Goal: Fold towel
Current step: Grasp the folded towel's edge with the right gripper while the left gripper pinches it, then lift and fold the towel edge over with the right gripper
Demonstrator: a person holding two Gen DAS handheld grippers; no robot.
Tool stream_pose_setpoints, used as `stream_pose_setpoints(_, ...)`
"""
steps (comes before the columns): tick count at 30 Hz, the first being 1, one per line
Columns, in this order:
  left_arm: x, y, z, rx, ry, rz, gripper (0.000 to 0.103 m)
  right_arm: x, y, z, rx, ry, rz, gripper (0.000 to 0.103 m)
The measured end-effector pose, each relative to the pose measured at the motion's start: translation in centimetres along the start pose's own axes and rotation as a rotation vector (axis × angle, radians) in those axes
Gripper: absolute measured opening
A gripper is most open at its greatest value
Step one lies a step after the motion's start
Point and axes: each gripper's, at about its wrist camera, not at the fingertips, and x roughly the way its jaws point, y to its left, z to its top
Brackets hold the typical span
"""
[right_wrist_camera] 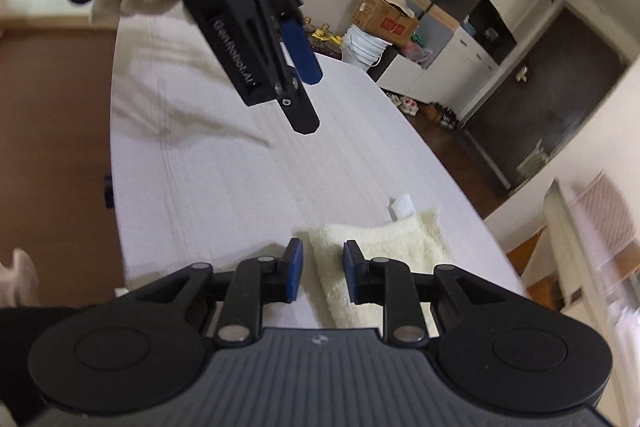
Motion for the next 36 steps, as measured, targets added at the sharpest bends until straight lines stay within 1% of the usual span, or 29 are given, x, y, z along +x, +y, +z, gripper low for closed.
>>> stream_pose_setpoints(1,-0.1,0.0,-0.1,0.001,-0.007,-0.005,0.069,0.4,0.3,0.1,-0.02,0.005,-0.018,0.024)
stream_pose_setpoints(3,-0.1,0.0,-0.2,0.012,-0.016,-0.015,0.07,0.9,0.6,0.2,-0.039,0.011,-0.04,0.022)
stream_pose_setpoints(5,0.0,-0.4,-0.3,0.04,-0.02,-0.027,0.07,1.4,0.9,0.2,-0.047,0.011,-0.044,0.009)
stream_pose_setpoints(7,0.0,-0.9,-0.4,0.074,-0.024,-0.033,0.07,1.3,0.1,0.1,-0.008,-0.013,-0.037,0.009)
stream_pose_setpoints(9,0.3,-2.0,-0.5,0.148,-0.037,-0.049,0.07,0.5,-0.3,0.2,0.018,-0.042,-0.032,0.009)
stream_pose_setpoints(10,0.4,-2.3,-0.5,0.17,-0.045,-0.059,0.07,-0.2,-1.1,0.2,0.06,-0.061,-0.004,0.008)
stream_pose_setpoints(12,0.7,-3.6,-0.5,0.264,-0.078,-0.094,0.07,-1.6,-2.1,0.1,0.123,-0.09,0.024,0.008)
stream_pose_setpoints(13,0.8,-3.9,-0.5,0.289,-0.085,-0.102,0.07,-1.8,-2.4,0.4,0.131,-0.093,0.029,0.008)
stream_pose_setpoints(15,1.2,-5.5,-0.4,0.401,-0.107,-0.12,0.07,-3.3,-3.7,0.0,0.209,-0.113,0.083,0.008)
stream_pose_setpoints(17,1.6,-6.6,-0.2,0.478,-0.12,-0.127,0.069,-4.6,-5.0,-0.4,0.268,-0.127,0.137,0.008)
stream_pose_setpoints(19,1.9,-7.4,-0.2,0.531,-0.127,-0.139,0.067,-5.7,-5.6,-0.7,0.288,-0.134,0.157,0.008)
stream_pose_setpoints(21,2.2,-8.3,-0.3,0.602,-0.137,-0.146,0.065,-6.7,-6.1,-1.2,0.32,-0.141,0.201,0.008)
stream_pose_setpoints(23,2.3,-9.1,-0.5,0.666,-0.142,-0.15,0.058,-7.4,-6.3,-1.5,0.328,-0.141,0.215,0.008)
stream_pose_setpoints(24,2.3,-9.6,-0.7,0.706,-0.148,-0.141,0.057,-7.7,-6.4,-1.8,0.331,-0.145,0.224,0.008)
stream_pose_setpoints(25,2.3,-9.9,-0.9,0.742,-0.156,-0.135,0.053,-7.8,-6.5,-1.9,0.335,-0.145,0.229,0.008)
stream_pose_setpoints(26,2.2,-10.2,-1.1,0.777,-0.162,-0.138,0.047,-8.0,-6.6,-2.1,0.346,-0.143,0.25,0.008)
stream_pose_setpoints(27,2.1,-10.5,-1.3,0.811,-0.168,-0.142,0.044,-8.2,-6.7,-2.2,0.35,-0.146,0.255,0.008)
stream_pose_setpoints(28,1.9,-10.9,-1.6,0.849,-0.174,-0.146,0.039,-8.5,-6.6,-2.4,0.353,-0.147,0.26,0.008)
stream_pose_setpoints(29,1.9,-11.0,-1.7,0.866,-0.176,-0.149,0.033,-8.8,-6.6,-2.6,0.356,-0.149,0.266,0.008)
stream_pose_setpoints(30,1.8,-11.3,-1.9,0.908,-0.165,-0.159,0.029,-9.0,-6.6,-2.8,0.359,-0.155,0.269,0.008)
stream_pose_setpoints(31,1.7,-11.6,-2.0,0.935,-0.149,-0.17,0.016,-9.1,-6.7,-3.0,0.368,-0.159,0.274,0.008)
stream_pose_setpoints(32,1.6,-11.8,-2.1,0.952,-0.134,-0.18,0.01,-9.3,-6.9,-3.2,0.377,-0.163,0.279,0.008)
stream_pose_setpoints(36,0.6,-12.1,-1.9,0.997,-0.07,-0.22,0.009,-10.0,-7.0,-3.6,0.404,-0.183,0.285,0.008)
